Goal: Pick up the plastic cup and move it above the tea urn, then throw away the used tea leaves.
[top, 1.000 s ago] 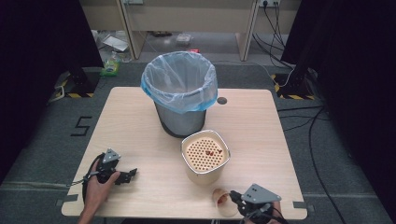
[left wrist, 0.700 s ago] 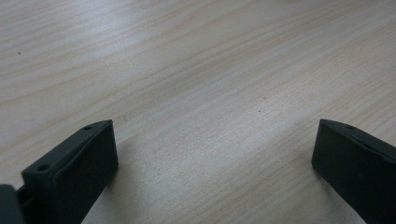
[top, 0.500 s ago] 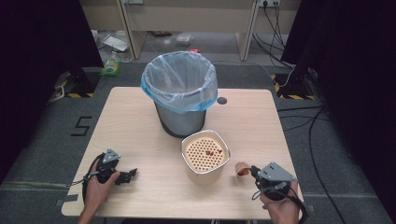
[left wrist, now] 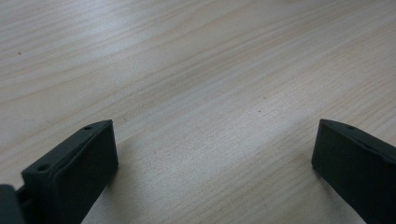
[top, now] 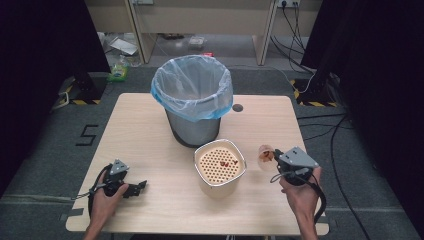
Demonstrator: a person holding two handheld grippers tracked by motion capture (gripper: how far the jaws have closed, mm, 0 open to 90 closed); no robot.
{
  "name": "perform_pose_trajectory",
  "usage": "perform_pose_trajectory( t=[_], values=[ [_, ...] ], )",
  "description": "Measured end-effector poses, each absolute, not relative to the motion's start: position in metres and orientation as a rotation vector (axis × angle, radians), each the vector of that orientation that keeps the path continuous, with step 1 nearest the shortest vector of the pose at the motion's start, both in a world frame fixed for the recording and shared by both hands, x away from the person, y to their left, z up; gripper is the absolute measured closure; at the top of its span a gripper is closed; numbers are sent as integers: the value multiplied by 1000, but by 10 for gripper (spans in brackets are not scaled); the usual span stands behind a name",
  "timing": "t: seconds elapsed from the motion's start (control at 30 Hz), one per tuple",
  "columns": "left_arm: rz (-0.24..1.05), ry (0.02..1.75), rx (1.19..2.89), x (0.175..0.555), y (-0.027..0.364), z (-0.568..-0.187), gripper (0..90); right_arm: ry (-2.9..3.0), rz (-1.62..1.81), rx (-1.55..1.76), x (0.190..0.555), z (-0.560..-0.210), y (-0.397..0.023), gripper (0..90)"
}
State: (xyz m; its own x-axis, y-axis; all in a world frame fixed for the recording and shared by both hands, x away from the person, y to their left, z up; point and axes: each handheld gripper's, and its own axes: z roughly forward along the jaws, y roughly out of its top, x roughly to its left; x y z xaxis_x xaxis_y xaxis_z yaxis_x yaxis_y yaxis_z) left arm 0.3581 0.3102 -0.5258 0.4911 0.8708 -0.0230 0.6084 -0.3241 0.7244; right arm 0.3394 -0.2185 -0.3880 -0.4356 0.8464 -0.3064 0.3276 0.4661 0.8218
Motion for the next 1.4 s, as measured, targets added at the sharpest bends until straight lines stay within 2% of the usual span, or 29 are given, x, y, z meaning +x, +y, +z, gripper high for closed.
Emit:
perform_pose_trajectory(
  t=[0.43, 0.63, 1.07, 1.4],
  values=[
    [493, 1213, 2054, 358, 310, -526, 0, 1905, 911, 894, 382, -367, -200, 872],
    [493, 1213, 2054, 358, 310, -526, 0, 1877, 948, 866, 390, -358, -191, 872],
    [493, 1213, 2054, 358, 310, -526, 0, 1840, 960, 685, 371, -348, -154, 872],
    [493, 1213, 2054, 358, 310, -526, 0, 1765, 936, 485, 350, -359, -135, 873]
  ],
)
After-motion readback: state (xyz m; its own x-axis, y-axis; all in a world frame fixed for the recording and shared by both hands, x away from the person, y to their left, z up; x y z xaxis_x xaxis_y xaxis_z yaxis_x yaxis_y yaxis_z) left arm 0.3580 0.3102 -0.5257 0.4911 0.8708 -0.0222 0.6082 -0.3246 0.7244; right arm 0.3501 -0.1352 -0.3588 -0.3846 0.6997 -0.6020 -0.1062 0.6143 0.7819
